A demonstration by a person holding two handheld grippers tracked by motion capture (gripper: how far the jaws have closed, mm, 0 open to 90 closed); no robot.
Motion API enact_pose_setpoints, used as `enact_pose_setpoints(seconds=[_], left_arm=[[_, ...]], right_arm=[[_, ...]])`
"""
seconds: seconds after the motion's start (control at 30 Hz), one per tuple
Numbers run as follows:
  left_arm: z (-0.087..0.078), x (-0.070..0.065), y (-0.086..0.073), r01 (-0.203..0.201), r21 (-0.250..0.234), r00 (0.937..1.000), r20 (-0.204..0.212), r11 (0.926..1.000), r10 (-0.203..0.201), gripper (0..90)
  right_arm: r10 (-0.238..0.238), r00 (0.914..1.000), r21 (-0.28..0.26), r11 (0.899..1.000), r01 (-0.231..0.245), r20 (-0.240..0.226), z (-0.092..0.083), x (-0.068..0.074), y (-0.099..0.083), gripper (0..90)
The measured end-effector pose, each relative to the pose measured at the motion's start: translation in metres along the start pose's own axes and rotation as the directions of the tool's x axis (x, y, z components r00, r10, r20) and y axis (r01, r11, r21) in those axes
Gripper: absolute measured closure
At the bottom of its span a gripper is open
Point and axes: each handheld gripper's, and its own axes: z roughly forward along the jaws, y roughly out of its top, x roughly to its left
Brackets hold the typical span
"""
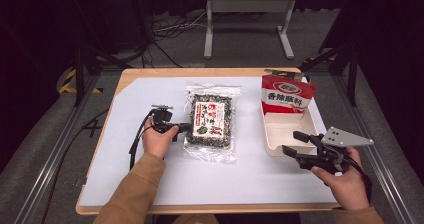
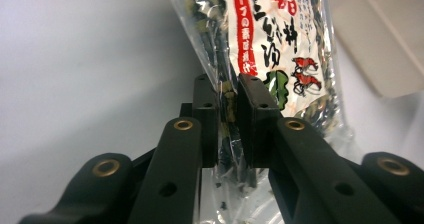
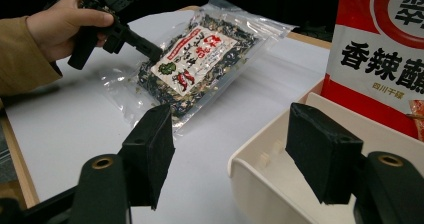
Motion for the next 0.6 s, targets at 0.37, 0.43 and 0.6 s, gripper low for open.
enact_pose_setpoints(seconds=[0.37, 0.43, 0.6], left_arm=[[-0.024, -0.016, 0.003, -0.043, -0.086, 0.994, 0.096, 0.9954, 0.051, 84.7], [-0.028, -0.019, 0.002, -0.057, -0.1, 0.9929, 0.098, 0.9934, 0.067, 85.4], [-0.039, -0.032, 0.003, -0.103, -0.138, 0.9891, 0.09, 0.985, 0.116, 86.4]], right_arm=[[-0.006, 0.9999, -0.005, 1.0, 0.006, -0.011, 0.005, 0.002, 0.003, 35.8], [-0.009, 0.9998, -0.004, 1.0, 0.009, -0.017, 0.007, 0.002, 0.004, 35.8], [-0.015, 0.9995, -0.007, 1.0, 0.014, -0.029, 0.011, 0.004, 0.006, 35.8]])
